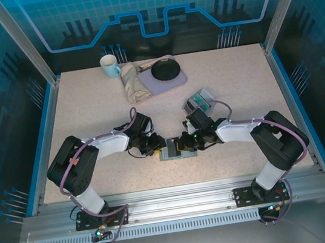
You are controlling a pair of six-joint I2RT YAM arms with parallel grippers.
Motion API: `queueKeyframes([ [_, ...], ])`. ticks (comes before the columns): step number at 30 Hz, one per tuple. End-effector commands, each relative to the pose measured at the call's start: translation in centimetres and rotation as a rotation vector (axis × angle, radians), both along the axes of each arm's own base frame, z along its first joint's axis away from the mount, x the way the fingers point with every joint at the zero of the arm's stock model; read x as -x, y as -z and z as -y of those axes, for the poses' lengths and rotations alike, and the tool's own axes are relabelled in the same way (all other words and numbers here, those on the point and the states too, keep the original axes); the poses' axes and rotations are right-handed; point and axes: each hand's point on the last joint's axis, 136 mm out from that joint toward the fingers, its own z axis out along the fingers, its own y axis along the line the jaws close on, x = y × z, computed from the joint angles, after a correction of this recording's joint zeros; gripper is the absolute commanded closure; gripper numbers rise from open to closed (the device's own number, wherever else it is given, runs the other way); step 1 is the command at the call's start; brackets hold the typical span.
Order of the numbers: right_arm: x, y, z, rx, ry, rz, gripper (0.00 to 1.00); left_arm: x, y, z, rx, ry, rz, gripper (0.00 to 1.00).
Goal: Put the credit cards into the card holder
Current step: Insert the credit card into the card slot, then touch the button at the card holder.
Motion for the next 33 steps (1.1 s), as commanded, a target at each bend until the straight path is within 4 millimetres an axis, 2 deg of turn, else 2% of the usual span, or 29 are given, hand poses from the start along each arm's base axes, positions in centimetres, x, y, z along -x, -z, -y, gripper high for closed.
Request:
queueKeyframes([
  [1,-0.4,-0.7,-1.7,-0.059,-0.015,-0.008,0.9,0.7,0.6,-0.4,-0.027,0.0,-0.013,0.71],
  [10,-0.2,-0.2,-3.7,-0.079,-0.037,-0.041,0.9,0.5,0.1,-0.3,-0.016,-0.01,-0.002,0.7],
  [14,-0.3,-0.5,-3.0,-0.037,-0.043,-0.023,0.87,0.6,0.1,-0.5,-0.023,-0.008,-0.001,0.7],
  [19,-0.6,-2.1,-0.8,0.043,-0.038,0.031,0.78,0.6,-0.1,-0.9,-0.041,-0.009,0.01,0.68],
  [24,-0.7,-3.9,2.1,0.151,-0.023,0.09,0.61,0.4,-0.9,-1.1,-0.046,-0.015,0.04,0.65],
  [25,-1.2,-5.0,2.2,0.167,-0.022,0.114,0.59,0.3,-1.1,-1.1,-0.045,-0.016,0.046,0.64],
  [33,-2.0,-7.3,7.6,0.541,0.028,0.244,0.38,-0.2,-2.0,-1.4,-0.061,-0.027,0.083,0.6],
])
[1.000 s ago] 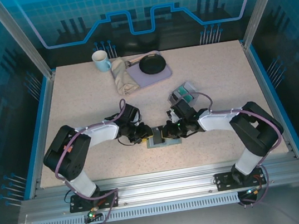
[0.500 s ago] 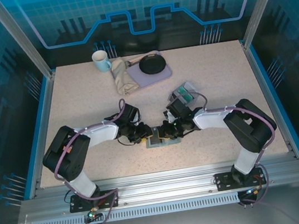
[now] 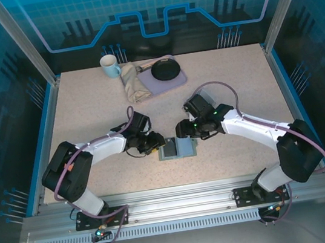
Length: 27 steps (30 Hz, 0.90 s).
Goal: Put the credit cards into the card holder
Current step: Touch the button at the card holder.
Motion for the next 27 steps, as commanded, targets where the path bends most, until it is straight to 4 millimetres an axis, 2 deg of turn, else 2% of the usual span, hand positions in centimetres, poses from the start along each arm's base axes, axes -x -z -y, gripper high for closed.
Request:
queueKeyframes([
  [1,0.8,0.1,4.2,0.267,0.033,0.022,0.35,0.2,-0.5,-0.7,-0.034,-0.002,0.024,0.6],
  [4,0.5,-0.1,5.3,0.346,0.068,0.023,0.31,0.0,-0.5,-0.9,-0.046,-0.011,0.034,0.59],
  [6,0.4,0.0,5.4,0.369,0.073,0.017,0.13,-0.1,-0.5,-0.9,-0.051,-0.013,0.037,0.58],
  [7,0.3,0.0,5.3,0.373,0.072,0.016,0.11,-0.2,-0.6,-1.0,-0.053,-0.013,0.04,0.58],
  [13,-0.2,0.3,2.7,0.301,-0.054,0.113,0.09,0.0,-0.6,-1.3,-0.062,-0.019,0.04,0.57],
  [17,0.6,1.6,3.2,0.291,-0.01,-0.024,0.1,0.2,-0.5,-1.6,-0.074,-0.023,0.041,0.55],
  [23,1.1,2.9,1.9,0.314,-0.053,-0.061,0.16,0.1,-0.5,-1.6,-0.075,-0.026,0.038,0.51],
  [27,1.4,4.1,1.9,0.37,-0.057,-0.104,0.16,0.3,-0.2,-1.7,-0.078,-0.029,0.022,0.46],
])
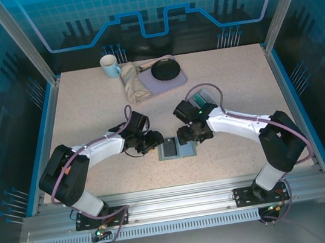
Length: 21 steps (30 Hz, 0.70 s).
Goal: Put the credit cards into the card holder
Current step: Touch the button at the card holder.
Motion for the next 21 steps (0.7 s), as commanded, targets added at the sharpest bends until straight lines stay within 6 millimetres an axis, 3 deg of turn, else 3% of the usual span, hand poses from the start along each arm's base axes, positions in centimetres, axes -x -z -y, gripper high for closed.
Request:
queueKeyframes([
  [1,0.6,0.4,-0.7,0.027,-0.011,-0.044,0.16,0.7,0.3,-0.6,-0.024,0.003,-0.017,0.45],
  [10,1.1,2.5,-0.6,0.102,0.0,-0.101,0.19,0.9,1.0,-0.5,-0.01,0.004,-0.047,0.4],
  [15,1.3,3.6,-0.5,0.081,0.017,-0.118,0.39,0.7,1.3,0.3,0.034,0.019,-0.064,0.4],
  [21,1.1,4.2,-0.2,0.052,0.027,-0.123,0.5,0.7,1.9,0.9,0.059,0.04,-0.089,0.39],
])
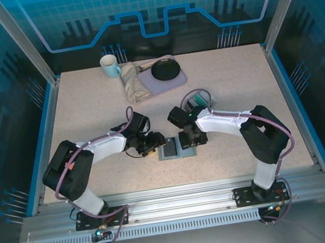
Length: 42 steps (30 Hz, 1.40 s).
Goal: Put the credit cards into the card holder
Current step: Touch the button at the card holder.
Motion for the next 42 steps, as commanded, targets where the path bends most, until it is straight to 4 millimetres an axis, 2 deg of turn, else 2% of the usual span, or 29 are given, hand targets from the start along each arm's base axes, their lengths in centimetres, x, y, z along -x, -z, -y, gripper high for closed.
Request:
queueKeyframes([
  [1,0.1,0.5,0.3,-0.016,0.011,-0.014,0.5,0.1,0.4,0.7,0.04,0.024,-0.025,0.39],
  [3,0.0,0.6,0.3,-0.02,0.008,-0.016,0.54,0.2,0.5,0.8,0.046,0.027,-0.031,0.4],
  [7,-0.1,0.6,0.7,-0.02,0.013,-0.01,0.54,0.2,0.4,0.9,0.048,0.031,-0.028,0.41],
  [11,-0.1,0.5,1.0,-0.016,0.021,-0.006,0.56,0.1,0.3,1.3,0.068,0.042,-0.031,0.47],
  [20,-0.5,-0.9,2.4,0.03,0.038,0.038,0.49,0.3,0.2,0.9,0.052,0.04,-0.026,0.54],
  [27,-0.3,-0.9,4.4,0.058,0.082,0.033,0.47,0.4,0.3,0.5,0.036,0.032,-0.024,0.56],
  [37,0.3,0.2,6.4,-0.031,0.166,-0.022,0.47,0.4,0.3,0.4,0.032,0.03,-0.018,0.57],
  [39,0.1,-0.3,6.3,-0.044,0.159,-0.011,0.47,0.4,0.1,0.3,0.03,0.031,-0.013,0.57],
  [42,-1.3,-2.7,5.4,-0.127,0.134,0.054,0.42,0.3,-0.4,0.2,0.022,0.028,0.0,0.57],
])
